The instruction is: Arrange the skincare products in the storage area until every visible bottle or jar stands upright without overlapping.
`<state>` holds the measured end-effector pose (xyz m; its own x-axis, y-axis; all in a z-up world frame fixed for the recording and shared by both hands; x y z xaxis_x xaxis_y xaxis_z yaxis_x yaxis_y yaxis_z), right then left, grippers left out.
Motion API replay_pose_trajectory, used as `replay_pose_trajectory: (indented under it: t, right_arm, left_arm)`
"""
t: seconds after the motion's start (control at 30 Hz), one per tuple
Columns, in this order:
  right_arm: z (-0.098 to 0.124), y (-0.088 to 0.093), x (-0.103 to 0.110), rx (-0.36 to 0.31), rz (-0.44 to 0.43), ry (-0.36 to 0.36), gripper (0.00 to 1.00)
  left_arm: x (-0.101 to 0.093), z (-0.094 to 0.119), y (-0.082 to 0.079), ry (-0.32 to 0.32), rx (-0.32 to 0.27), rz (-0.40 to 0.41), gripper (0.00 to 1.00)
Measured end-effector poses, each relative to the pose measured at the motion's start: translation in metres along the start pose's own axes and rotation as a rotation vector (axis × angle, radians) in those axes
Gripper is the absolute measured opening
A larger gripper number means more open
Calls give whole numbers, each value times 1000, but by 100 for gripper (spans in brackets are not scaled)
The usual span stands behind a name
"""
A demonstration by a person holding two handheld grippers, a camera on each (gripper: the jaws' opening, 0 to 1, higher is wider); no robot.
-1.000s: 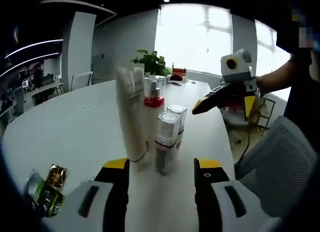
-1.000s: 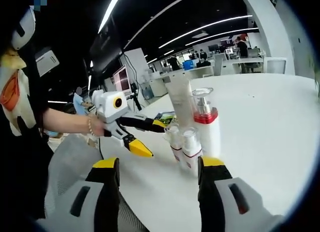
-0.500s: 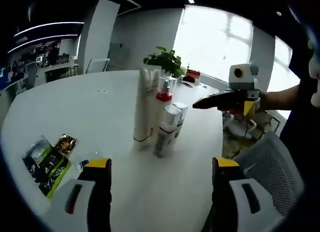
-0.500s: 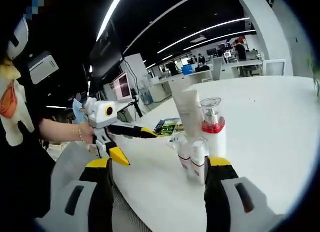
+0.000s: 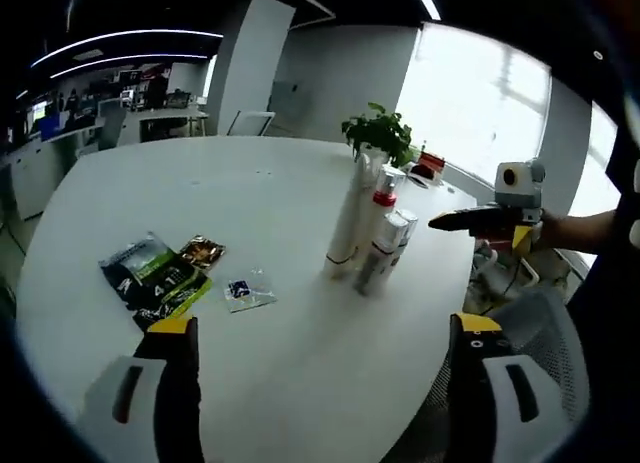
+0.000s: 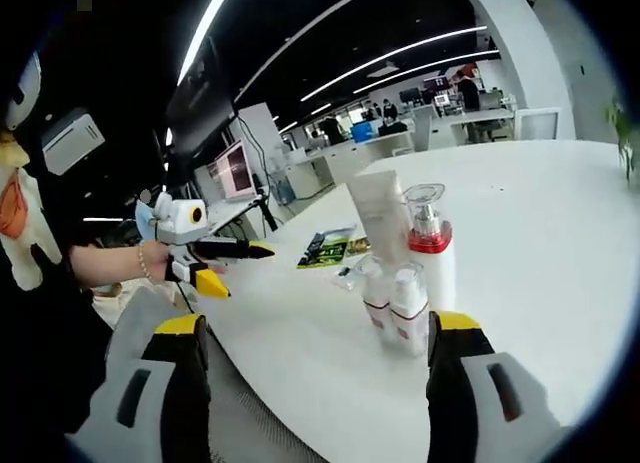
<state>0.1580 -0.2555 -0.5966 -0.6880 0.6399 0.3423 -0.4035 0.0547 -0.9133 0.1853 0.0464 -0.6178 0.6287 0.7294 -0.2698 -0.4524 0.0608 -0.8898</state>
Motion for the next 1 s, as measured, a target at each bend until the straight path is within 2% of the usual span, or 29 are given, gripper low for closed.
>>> replay_pose_trajectory:
  t: [0.1,0.2,0.47,0.77,1.0]
  right_arm:
    - [-2,0,3,-1,-4,8,95]
    - [-4,1,6,-2,-11,7,96]
    - [-12,6,20,4,-18,15,99]
    - [-14,17,24,6,-30,70,99]
    - [-13,25,29,3,-45,99,98]
  left_arm:
    - [3,15,3,-38,-14,21,99]
    - [7,29,8,-67,2,35,99]
    - [14,62,13,-109,12,53,97]
    - [21,83,18,-139,39,63,96]
    - [24,90,24,-142,62,61,96]
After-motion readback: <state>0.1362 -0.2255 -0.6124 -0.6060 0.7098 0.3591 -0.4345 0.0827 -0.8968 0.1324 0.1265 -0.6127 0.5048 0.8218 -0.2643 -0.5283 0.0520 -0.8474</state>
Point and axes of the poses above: the point that each gripper's makers call its tool centre point, and the gripper's own axes: z roughly backward along the fingers, x roughly to its left, y roughly out of its underside, the point moved 8 cm from there along z, roughly backward along the fingers, and after that the axes turned 7 degrees about -x, right-handed, at the moved point
